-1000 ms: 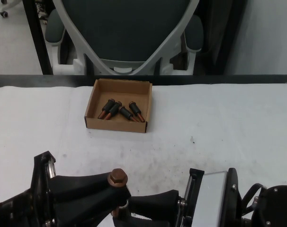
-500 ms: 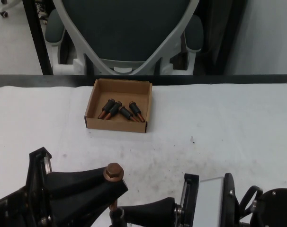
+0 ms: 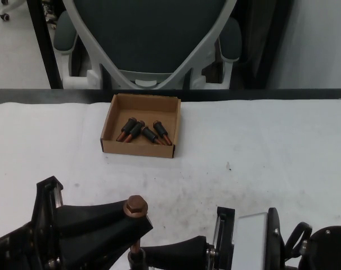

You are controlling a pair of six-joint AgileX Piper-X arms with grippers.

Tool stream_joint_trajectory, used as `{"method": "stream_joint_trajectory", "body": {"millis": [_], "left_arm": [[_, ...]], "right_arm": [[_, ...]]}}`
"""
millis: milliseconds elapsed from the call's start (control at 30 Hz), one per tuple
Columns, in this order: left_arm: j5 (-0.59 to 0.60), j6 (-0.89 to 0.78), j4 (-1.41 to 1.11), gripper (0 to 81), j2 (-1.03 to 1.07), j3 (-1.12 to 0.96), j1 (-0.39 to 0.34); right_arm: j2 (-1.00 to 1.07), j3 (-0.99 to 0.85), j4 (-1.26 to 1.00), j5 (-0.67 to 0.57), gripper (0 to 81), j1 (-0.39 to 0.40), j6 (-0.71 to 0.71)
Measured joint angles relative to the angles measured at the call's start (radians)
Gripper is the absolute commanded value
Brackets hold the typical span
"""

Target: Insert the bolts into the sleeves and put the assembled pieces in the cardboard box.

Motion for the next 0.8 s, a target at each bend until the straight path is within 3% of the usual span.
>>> {"method": "stream_joint_trajectory", "body": {"millis": [800], "left_arm": [[0.032,-0.053,0.0,0.8,0.0,0.0,0.0]], "right_arm": [[0.0,0.0,-0.013,0.0,0.2,0.0,0.0]]}}
